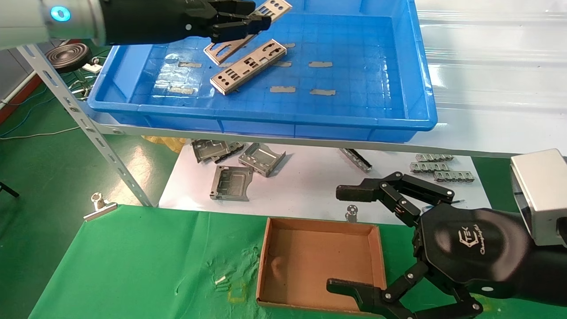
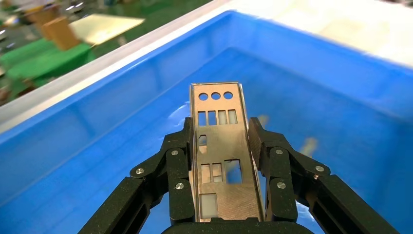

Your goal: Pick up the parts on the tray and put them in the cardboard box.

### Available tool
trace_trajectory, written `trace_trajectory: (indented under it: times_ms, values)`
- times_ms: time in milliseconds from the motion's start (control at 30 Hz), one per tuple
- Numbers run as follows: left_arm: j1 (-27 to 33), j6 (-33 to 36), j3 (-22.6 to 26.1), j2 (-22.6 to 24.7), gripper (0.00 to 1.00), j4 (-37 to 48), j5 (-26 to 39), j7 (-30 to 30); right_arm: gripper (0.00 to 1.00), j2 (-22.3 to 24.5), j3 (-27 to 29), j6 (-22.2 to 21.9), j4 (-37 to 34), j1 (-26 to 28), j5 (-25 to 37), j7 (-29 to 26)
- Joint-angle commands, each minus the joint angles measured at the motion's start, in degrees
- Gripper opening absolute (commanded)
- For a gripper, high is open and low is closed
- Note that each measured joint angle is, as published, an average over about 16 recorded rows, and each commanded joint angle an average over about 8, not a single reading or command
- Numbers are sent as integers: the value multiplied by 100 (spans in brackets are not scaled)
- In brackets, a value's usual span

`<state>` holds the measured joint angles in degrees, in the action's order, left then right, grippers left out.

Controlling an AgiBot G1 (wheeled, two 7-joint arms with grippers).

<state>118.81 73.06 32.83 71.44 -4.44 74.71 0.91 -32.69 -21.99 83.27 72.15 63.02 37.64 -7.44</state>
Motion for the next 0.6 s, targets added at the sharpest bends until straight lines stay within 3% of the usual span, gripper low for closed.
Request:
trace_trajectory:
  times_ms: [33, 333, 600]
  values:
    - [14, 281, -32, -85, 0, -33, -52, 71, 100, 0, 0, 0, 0, 0, 0, 0]
    - [-414, 1731, 17, -511, 0, -765, -209, 564, 100, 0, 0, 0, 0, 0, 0, 0]
    - [-1515, 1767, 464, -980, 0, -2871, -825, 295, 100, 0, -1, 0, 0, 0, 0, 0]
